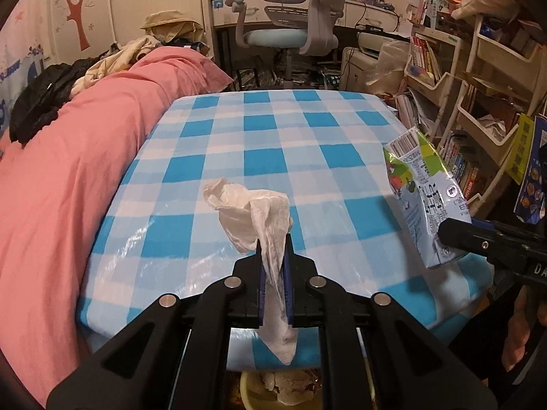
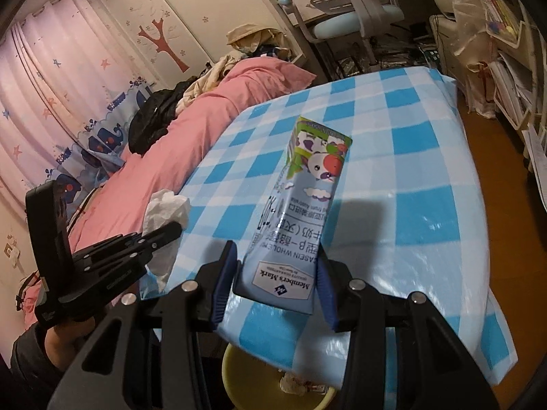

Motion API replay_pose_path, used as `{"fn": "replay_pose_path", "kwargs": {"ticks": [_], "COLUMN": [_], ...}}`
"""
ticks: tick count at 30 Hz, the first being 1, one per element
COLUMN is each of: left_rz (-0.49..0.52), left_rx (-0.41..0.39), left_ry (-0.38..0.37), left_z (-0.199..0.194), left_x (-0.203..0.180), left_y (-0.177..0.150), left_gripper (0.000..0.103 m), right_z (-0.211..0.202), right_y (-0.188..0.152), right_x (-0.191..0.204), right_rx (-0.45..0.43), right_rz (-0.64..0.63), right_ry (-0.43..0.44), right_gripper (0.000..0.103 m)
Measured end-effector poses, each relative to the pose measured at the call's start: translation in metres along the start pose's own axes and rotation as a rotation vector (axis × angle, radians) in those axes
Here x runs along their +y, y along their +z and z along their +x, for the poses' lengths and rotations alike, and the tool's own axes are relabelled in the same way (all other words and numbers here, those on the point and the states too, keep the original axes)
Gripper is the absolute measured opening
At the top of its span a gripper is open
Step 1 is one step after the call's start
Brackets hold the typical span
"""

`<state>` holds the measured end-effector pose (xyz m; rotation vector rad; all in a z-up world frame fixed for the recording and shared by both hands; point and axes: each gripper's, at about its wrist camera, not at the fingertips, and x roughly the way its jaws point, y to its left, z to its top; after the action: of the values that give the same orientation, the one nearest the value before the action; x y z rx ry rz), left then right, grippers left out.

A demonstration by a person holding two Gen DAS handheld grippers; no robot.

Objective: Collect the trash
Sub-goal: 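Carry the carton and tissue off the table over the yellow bucket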

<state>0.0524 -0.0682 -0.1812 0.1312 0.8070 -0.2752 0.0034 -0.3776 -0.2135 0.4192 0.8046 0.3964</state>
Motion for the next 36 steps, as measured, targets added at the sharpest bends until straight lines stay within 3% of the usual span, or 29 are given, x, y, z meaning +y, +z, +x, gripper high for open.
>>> {"fn": "replay_pose_path", "kwargs": {"ticks": [36], "left_rz": [-0.008], "left_rx": [-0.017], "left_ry": [0.023], "left_z": [-0.038], "left_x": [-0.013], "left_y": [-0.042], "left_gripper": [0.008], "right_z": [-0.011], "right_y": [-0.059], "right_x": [0.037], "right_rx": [0.087], "right_rz": [-0.116], "right_ry": [0.057], "right_gripper": [0.044]}}
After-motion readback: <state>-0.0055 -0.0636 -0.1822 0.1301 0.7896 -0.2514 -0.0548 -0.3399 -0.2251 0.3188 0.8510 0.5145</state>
